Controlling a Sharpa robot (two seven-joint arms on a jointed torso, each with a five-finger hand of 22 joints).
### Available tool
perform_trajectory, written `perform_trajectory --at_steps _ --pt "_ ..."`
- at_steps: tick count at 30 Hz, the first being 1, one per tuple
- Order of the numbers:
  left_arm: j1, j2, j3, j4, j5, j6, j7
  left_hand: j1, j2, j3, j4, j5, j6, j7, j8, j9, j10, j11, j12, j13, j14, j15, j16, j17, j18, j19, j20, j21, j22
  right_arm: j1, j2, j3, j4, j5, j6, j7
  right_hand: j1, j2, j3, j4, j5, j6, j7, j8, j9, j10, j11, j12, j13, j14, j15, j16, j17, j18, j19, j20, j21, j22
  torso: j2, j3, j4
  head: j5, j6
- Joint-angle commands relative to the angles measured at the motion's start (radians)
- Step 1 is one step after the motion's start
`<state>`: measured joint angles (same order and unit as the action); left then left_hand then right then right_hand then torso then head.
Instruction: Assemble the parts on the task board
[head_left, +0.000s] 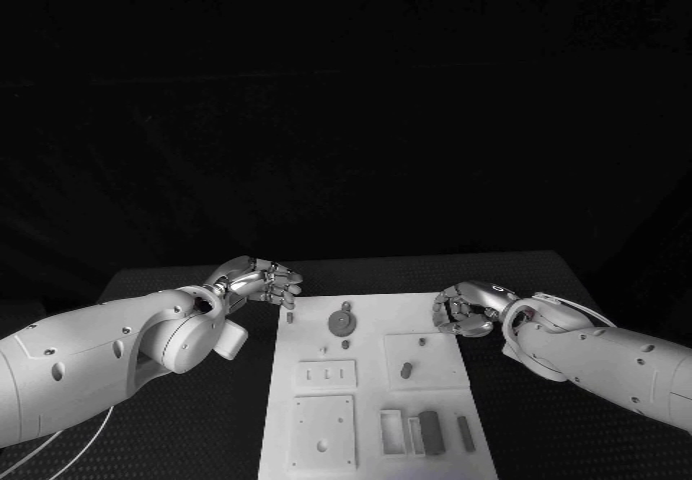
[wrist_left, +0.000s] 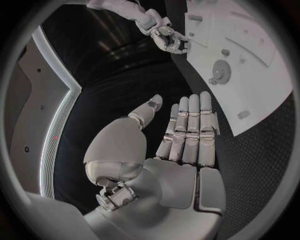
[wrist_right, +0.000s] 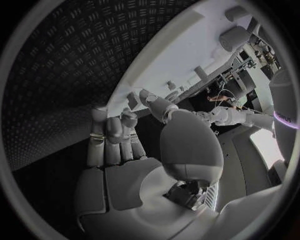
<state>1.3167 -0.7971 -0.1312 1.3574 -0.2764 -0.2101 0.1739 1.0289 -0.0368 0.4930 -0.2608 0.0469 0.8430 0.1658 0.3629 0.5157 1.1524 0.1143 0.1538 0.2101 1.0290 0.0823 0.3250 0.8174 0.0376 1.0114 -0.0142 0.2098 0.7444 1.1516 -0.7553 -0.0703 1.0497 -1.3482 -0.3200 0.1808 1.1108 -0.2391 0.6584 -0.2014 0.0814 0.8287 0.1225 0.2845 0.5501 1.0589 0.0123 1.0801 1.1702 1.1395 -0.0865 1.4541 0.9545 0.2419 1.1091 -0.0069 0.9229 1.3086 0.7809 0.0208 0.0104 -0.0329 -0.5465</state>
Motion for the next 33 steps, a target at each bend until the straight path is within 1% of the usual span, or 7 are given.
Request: perform_trajectory --at_steps 1,10,13,17,24,28,33 --pt "0.000 0.001 0.001 0.002 -0.003 0.016 0.013 -0.007 0.002 -0.002 0.000 0.004 0.002 0.007 -0.007 -0.001 0.000 0.006 -0.007 0.002 0.003 0.000 -0.005 0.002 0.017 0.002 -0.003 -0.003 0.001 -0.003 0.004 0.000 -0.006 -0.001 0.009 0.013 0.002 0.019 -0.001 0.004 -0.003 0.019 0.006 0.010 0.004 -0.034 0.006 0.007 -0.002 0.002 0.000 0.007 0.002 0.020 0.003 -0.005 0.006 0.021 0.000 0.0001 -0.0011 0.002 -0.003" --pt "0.000 0.002 0.001 0.001 -0.003 0.019 0.011 -0.007 0.001 -0.002 0.000 0.004 0.001 0.007 -0.007 -0.001 0.000 0.006 -0.007 0.002 0.003 0.000 -0.006 0.002 0.017 0.001 -0.003 -0.004 0.001 -0.007 0.015 0.000 -0.015 0.003 0.006 0.018 0.003 0.054 -0.002 -0.004 -0.003 0.050 0.006 0.025 0.011 -0.032 0.006 0.014 -0.008 0.004 0.000 0.010 0.001 0.020 0.002 -0.006 0.012 0.021 0.000 0.0008 -0.0012 0.004 -0.006" --pt "0.000 0.001 0.000 0.002 -0.003 0.019 0.010 -0.007 0.001 -0.002 0.000 0.004 0.001 0.007 -0.007 -0.001 0.000 0.006 -0.008 0.002 0.003 0.000 -0.006 0.003 0.017 0.001 -0.003 -0.004 0.001 -0.009 0.020 0.000 -0.020 0.005 0.006 0.019 0.001 0.062 -0.004 -0.007 -0.003 0.061 0.006 0.030 0.012 -0.032 0.006 0.016 -0.010 0.005 0.000 0.011 0.001 0.020 0.002 -0.007 0.014 0.020 0.000 0.0005 -0.0009 0.004 -0.007" --pt "0.000 0.001 0.000 0.002 -0.003 0.020 0.009 -0.007 0.001 -0.002 0.000 0.004 0.001 0.008 -0.007 -0.002 0.000 0.006 -0.008 0.002 0.003 0.000 -0.006 0.003 0.017 0.001 -0.003 -0.004 0.001 -0.011 0.025 0.000 -0.024 0.007 0.002 0.020 0.000 0.066 -0.004 -0.008 -0.003 0.067 0.007 0.032 0.013 -0.031 0.006 0.018 -0.011 0.006 0.001 0.012 0.001 0.020 0.002 -0.007 0.015 0.020 0.001 0.0003 0.0000 0.005 -0.008" --pt "0.000 -0.001 0.000 0.003 -0.003 0.021 0.009 -0.007 0.001 -0.002 0.000 0.004 0.000 0.008 -0.008 -0.002 -0.001 0.006 -0.008 0.002 0.003 0.000 -0.007 0.003 0.018 0.001 -0.003 -0.004 0.002 -0.012 0.028 0.000 -0.030 0.009 0.001 0.018 -0.002 0.072 -0.005 -0.010 -0.003 0.074 0.007 0.034 0.014 -0.030 0.007 0.020 -0.013 0.007 0.001 0.013 0.001 0.020 0.002 -0.008 0.017 0.020 0.001 -0.0006 -0.0007 0.006 -0.012" --pt "0.000 -0.001 0.000 0.003 -0.003 0.022 0.008 -0.007 0.001 -0.002 0.000 0.004 0.000 0.008 -0.008 -0.002 -0.001 0.006 -0.008 0.002 0.003 0.000 -0.007 0.004 0.018 0.001 -0.003 -0.004 0.002 -0.012 0.029 0.000 -0.032 0.009 -0.001 0.017 -0.002 0.076 -0.005 -0.012 -0.002 0.080 0.008 0.036 0.014 -0.029 0.007 0.021 -0.014 0.008 0.001 0.013 0.001 0.020 0.003 -0.008 0.018 0.020 0.000 0.0000 -0.0020 0.008 -0.014" --pt "0.000 -0.002 0.000 0.004 -0.003 0.023 0.007 -0.007 0.001 -0.002 0.000 0.004 0.000 0.008 -0.008 -0.002 -0.001 0.006 -0.009 0.003 0.003 0.000 -0.008 0.004 0.018 0.001 -0.003 -0.005 0.002 -0.012 0.029 0.000 -0.033 0.009 -0.004 0.016 -0.003 0.083 -0.005 -0.013 -0.002 0.087 0.008 0.038 0.015 -0.029 0.007 0.022 -0.016 0.008 0.002 0.014 0.000 0.020 0.002 -0.008 0.019 0.020 -0.001 -0.0003 -0.0024 0.008 -0.015"
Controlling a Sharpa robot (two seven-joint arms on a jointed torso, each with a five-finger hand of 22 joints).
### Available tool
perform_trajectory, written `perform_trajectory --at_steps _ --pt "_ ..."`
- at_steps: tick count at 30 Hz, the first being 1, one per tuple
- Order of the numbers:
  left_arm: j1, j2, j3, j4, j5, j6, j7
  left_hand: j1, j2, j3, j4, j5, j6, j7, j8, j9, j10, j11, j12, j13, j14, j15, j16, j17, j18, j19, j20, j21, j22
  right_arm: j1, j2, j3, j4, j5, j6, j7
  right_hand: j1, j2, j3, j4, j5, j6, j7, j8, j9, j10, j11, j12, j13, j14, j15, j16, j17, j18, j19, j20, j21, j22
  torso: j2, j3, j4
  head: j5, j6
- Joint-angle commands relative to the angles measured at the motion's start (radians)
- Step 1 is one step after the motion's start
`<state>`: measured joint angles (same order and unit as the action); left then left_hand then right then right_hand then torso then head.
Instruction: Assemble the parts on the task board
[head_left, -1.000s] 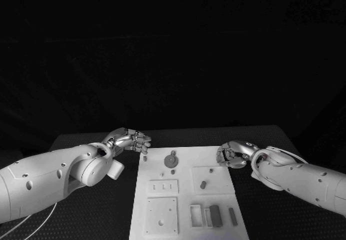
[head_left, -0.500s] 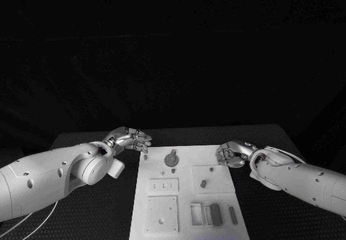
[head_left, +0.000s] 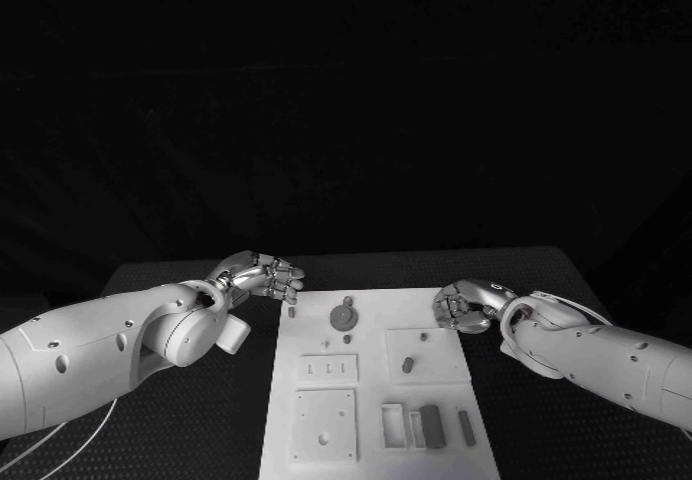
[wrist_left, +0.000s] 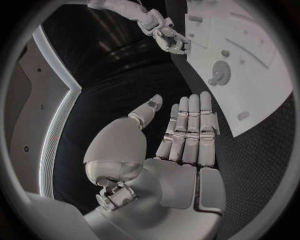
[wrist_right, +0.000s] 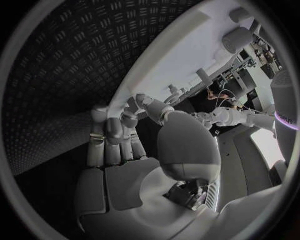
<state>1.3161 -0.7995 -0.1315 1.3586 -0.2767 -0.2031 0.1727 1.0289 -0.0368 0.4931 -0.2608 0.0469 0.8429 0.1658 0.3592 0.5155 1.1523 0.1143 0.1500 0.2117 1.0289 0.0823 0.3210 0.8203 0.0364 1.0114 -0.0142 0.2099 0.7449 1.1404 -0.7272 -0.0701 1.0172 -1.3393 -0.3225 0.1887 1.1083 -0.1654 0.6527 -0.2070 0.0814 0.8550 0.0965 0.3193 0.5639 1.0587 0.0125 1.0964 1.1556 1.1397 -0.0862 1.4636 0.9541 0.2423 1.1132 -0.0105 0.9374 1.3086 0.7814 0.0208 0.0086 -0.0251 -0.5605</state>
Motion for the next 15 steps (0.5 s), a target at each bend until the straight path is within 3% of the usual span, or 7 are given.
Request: perform_trajectory --at_steps 1,8,15 --pt "0.000 0.000 0.001 0.003 -0.003 0.016 0.008 -0.007 0.001 -0.002 0.000 0.004 0.000 0.008 -0.004 -0.001 -0.001 0.006 -0.005 0.001 0.003 0.000 -0.004 0.001 0.019 0.001 -0.003 -0.005 0.001 -0.001 0.001 0.000 0.000 0.000 -0.002 0.008 -0.001 0.012 0.001 -0.009 -0.002 0.064 0.033 0.004 0.002 -0.029 0.007 0.006 -0.002 0.008 0.001 0.004 0.001 0.019 -0.002 -0.005 0.005 0.020 -0.001 -0.0001 -0.0004 0.001 -0.003" --pt "0.000 -0.002 0.001 0.004 -0.003 0.016 0.008 -0.007 0.001 -0.002 0.001 0.004 0.000 0.008 -0.005 -0.001 -0.001 0.006 -0.005 0.001 0.003 0.000 -0.004 0.002 0.019 0.001 -0.003 -0.005 0.001 -0.001 0.002 0.000 -0.002 0.011 -0.011 0.013 -0.005 0.051 0.002 -0.017 -0.002 0.094 0.024 0.014 0.005 -0.021 -0.002 0.012 -0.009 0.014 -0.005 0.008 0.000 0.019 0.001 -0.006 0.011 0.020 -0.001 0.0000 -0.0009 0.002 -0.004" --pt "0.001 -0.004 0.001 0.010 -0.003 0.017 0.007 -0.007 0.001 -0.002 0.001 0.004 0.000 0.008 -0.005 -0.001 0.000 0.006 -0.005 0.001 0.003 0.000 -0.004 0.002 0.019 0.001 -0.003 -0.005 0.002 -0.001 0.004 0.000 0.002 0.011 -0.014 0.009 -0.010 0.061 0.000 -0.025 -0.002 0.122 0.014 0.024 0.012 -0.013 -0.011 0.017 -0.015 0.026 -0.014 0.012 0.008 0.019 0.005 -0.009 0.017 0.020 0.000 0.0002 -0.0011 0.001 -0.006"
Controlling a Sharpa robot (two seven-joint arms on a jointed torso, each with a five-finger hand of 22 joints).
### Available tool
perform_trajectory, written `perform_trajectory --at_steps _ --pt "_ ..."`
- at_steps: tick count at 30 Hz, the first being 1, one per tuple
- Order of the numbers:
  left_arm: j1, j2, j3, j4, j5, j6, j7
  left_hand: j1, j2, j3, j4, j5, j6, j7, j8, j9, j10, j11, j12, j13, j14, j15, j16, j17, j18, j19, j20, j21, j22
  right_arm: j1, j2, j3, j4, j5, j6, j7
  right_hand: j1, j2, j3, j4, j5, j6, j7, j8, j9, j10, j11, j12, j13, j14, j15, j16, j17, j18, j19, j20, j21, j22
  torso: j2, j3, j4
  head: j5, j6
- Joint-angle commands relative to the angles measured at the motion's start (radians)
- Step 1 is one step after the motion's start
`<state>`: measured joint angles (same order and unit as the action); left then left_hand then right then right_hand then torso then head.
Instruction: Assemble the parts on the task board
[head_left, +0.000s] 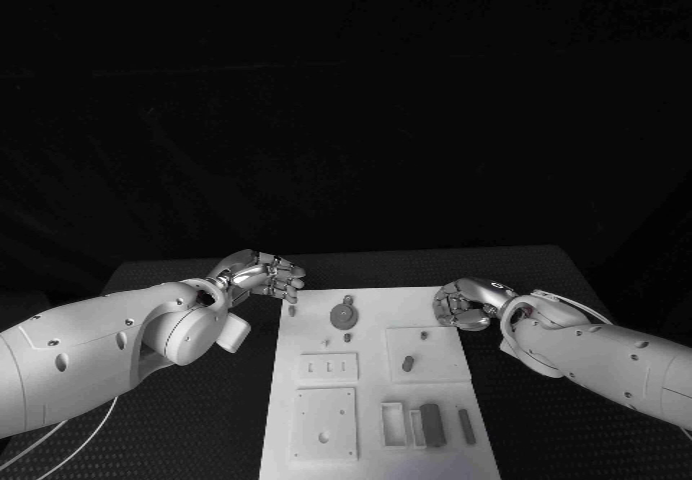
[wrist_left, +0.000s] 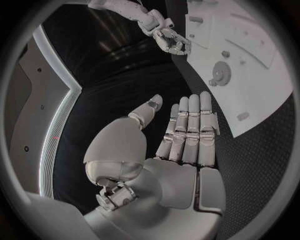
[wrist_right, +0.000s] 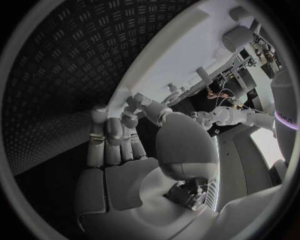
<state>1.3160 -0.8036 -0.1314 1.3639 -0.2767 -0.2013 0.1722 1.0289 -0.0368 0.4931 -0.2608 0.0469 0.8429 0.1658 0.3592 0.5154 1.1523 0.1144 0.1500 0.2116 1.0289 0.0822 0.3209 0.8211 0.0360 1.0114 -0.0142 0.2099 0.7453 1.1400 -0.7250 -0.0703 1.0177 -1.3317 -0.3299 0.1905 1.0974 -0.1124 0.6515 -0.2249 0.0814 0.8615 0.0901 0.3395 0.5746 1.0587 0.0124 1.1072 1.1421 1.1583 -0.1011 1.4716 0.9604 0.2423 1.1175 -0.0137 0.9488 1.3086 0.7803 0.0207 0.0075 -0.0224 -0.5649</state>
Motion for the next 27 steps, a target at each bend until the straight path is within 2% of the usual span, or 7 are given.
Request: perform_trajectory --at_steps 1,3,12,22,27 --pt "0.001 0.000 0.001 0.004 -0.003 0.016 0.007 -0.007 0.001 -0.002 0.000 0.004 0.000 0.008 -0.005 -0.001 0.000 0.006 -0.005 0.002 0.003 0.000 -0.004 0.001 0.019 0.001 -0.003 -0.005 0.001 -0.001 0.002 0.000 0.001 0.003 -0.007 0.006 0.000 0.008 0.001 -0.007 -0.002 0.116 0.020 0.005 0.002 -0.013 -0.011 0.006 -0.002 0.008 0.001 0.004 0.001 0.019 0.001 -0.006 0.006 0.020 0.001 0.0003 0.0005 -0.002 -0.002" --pt "0.001 0.000 0.001 0.004 -0.003 0.015 0.007 -0.007 0.001 -0.002 0.000 0.004 0.000 0.008 -0.005 -0.001 0.000 0.006 -0.005 0.002 0.003 0.000 -0.004 0.001 0.019 0.001 -0.003 -0.005 0.001 -0.001 0.002 0.000 0.000 0.003 -0.010 0.004 -0.001 0.009 0.001 -0.006 -0.002 0.117 0.020 0.005 0.002 -0.012 -0.012 0.006 -0.002 0.009 0.001 0.004 0.002 0.019 0.001 -0.006 0.006 0.020 0.001 0.0002 0.0010 -0.003 -0.010" --pt "0.001 -0.001 0.001 0.008 -0.003 0.012 0.007 -0.005 0.001 -0.001 0.000 0.004 -0.006 0.010 -0.009 -0.002 0.000 0.006 -0.007 0.003 0.004 0.000 -0.007 0.004 0.019 0.002 -0.003 -0.006 0.002 -0.001 0.005 0.000 0.002 0.002 -0.016 0.001 -0.002 0.017 0.002 -0.008 -0.002 0.129 0.015 0.009 0.006 -0.009 -0.016 0.008 -0.005 0.016 -0.003 0.006 0.009 0.019 0.002 -0.008 0.008 0.019 0.000 0.0007 0.0000 0.001 -0.008" --pt "0.001 -0.002 0.001 0.010 -0.009 0.018 0.008 -0.004 0.006 0.001 0.001 0.004 -0.003 0.010 -0.008 -0.002 0.003 0.005 -0.006 0.005 0.006 0.000 -0.008 0.006 0.019 0.003 -0.003 -0.006 0.003 -0.001 0.005 0.000 0.005 0.002 -0.023 -0.005 0.009 0.052 0.006 -0.034 -0.002 0.161 0.004 0.027 0.025 0.002 -0.027 0.012 -0.012 0.031 -0.012 0.011 0.022 0.019 0.004 -0.012 0.012 0.019 0.000 0.0009 0.0005 0.000 -0.007" --pt "0.001 -0.001 0.001 0.010 -0.013 0.023 0.009 -0.003 0.009 0.002 0.001 0.004 0.003 0.006 -0.005 0.000 0.007 0.003 -0.006 0.006 0.007 -0.001 -0.009 0.009 0.019 0.003 -0.003 -0.007 0.005 -0.001 0.006 0.000 0.007 0.002 -0.029 -0.007 0.009 0.056 0.007 -0.042 -0.002 0.167 0.002 0.031 0.030 0.003 -0.028 0.012 -0.013 0.034 -0.013 0.012 0.025 0.019 0.004 -0.013 0.013 0.018 0.000 0.0007 0.0003 0.000 -0.007"
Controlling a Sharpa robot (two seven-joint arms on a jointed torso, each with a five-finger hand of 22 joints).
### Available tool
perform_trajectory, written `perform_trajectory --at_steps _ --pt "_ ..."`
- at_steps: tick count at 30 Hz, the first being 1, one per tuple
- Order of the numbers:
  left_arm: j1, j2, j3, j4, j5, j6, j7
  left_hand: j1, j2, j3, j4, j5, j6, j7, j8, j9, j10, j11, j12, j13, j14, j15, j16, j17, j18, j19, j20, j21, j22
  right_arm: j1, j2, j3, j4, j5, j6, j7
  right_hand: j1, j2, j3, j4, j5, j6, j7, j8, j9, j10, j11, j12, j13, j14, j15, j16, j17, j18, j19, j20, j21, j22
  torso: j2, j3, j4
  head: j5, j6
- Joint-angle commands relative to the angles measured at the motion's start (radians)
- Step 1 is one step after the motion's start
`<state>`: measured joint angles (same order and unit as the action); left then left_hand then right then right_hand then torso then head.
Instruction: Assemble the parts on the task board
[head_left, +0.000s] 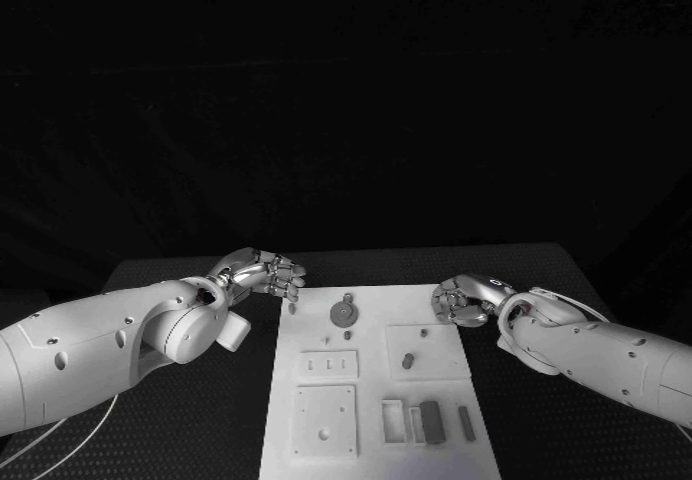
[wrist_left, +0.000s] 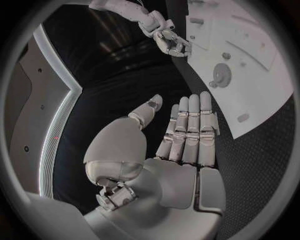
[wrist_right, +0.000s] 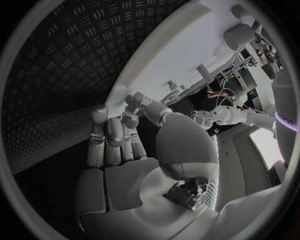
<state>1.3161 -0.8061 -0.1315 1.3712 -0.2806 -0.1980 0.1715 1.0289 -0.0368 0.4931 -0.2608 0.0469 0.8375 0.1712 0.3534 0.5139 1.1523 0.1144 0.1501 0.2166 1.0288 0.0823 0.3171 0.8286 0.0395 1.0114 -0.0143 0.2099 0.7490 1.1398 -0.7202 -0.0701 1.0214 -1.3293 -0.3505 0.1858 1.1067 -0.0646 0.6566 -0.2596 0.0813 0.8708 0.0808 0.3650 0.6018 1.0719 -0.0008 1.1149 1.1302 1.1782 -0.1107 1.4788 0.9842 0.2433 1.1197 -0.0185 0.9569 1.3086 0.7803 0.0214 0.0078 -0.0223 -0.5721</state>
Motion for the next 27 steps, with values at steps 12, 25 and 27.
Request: perform_trajectory --at_steps 12,25,27 --pt "0.001 0.008 0.001 0.002 -0.063 0.066 -0.071 -0.022 0.023 -0.007 0.016 0.004 0.063 -0.022 0.015 0.006 0.051 -0.017 0.008 0.019 0.048 -0.019 0.012 0.039 0.020 0.034 -0.019 0.008 0.019 0.021 -0.013 0.013 0.080 0.007 -0.038 -0.064 -0.002 0.011 0.003 -0.015 -0.001 0.163 0.009 0.008 0.008 -0.007 -0.017 0.006 -0.003 0.022 -0.006 0.007 0.010 0.018 0.005 -0.009 0.006 0.018 -0.002 -0.0002 -0.0032 0.002 0.007" --pt "0.008 0.097 0.002 0.012 -0.064 -0.104 -0.259 -0.165 0.000 -0.116 0.047 0.002 0.040 -0.009 -0.024 -0.012 0.069 -0.030 0.018 0.052 0.052 -0.031 0.028 0.104 0.021 0.041 -0.033 0.013 0.041 0.107 0.002 0.016 0.279 -0.068 0.042 -0.266 -0.003 0.010 0.006 -0.022 -0.001 0.166 0.007 0.009 0.011 -0.006 -0.019 0.006 -0.004 0.018 -0.008 0.005 0.002 0.018 0.006 -0.011 0.006 0.018 -0.019 -0.0005 -0.0107 0.015 0.025" --pt "0.008 0.115 0.002 0.009 -0.058 -0.118 -0.276 -0.160 0.000 -0.116 0.038 0.002 0.017 -0.011 -0.041 -0.021 0.049 -0.021 0.007 0.052 0.051 -0.031 0.027 0.112 0.021 0.041 -0.033 0.013 0.043 0.109 0.015 0.016 0.293 -0.068 0.043 -0.280 -0.003 0.010 0.006 -0.022 -0.001 0.167 0.007 0.009 0.011 -0.006 -0.019 0.006 -0.004 0.019 -0.008 0.005 0.002 0.018 0.006 -0.011 0.006 0.017 -0.023 -0.0007 -0.0119 0.018 0.026"
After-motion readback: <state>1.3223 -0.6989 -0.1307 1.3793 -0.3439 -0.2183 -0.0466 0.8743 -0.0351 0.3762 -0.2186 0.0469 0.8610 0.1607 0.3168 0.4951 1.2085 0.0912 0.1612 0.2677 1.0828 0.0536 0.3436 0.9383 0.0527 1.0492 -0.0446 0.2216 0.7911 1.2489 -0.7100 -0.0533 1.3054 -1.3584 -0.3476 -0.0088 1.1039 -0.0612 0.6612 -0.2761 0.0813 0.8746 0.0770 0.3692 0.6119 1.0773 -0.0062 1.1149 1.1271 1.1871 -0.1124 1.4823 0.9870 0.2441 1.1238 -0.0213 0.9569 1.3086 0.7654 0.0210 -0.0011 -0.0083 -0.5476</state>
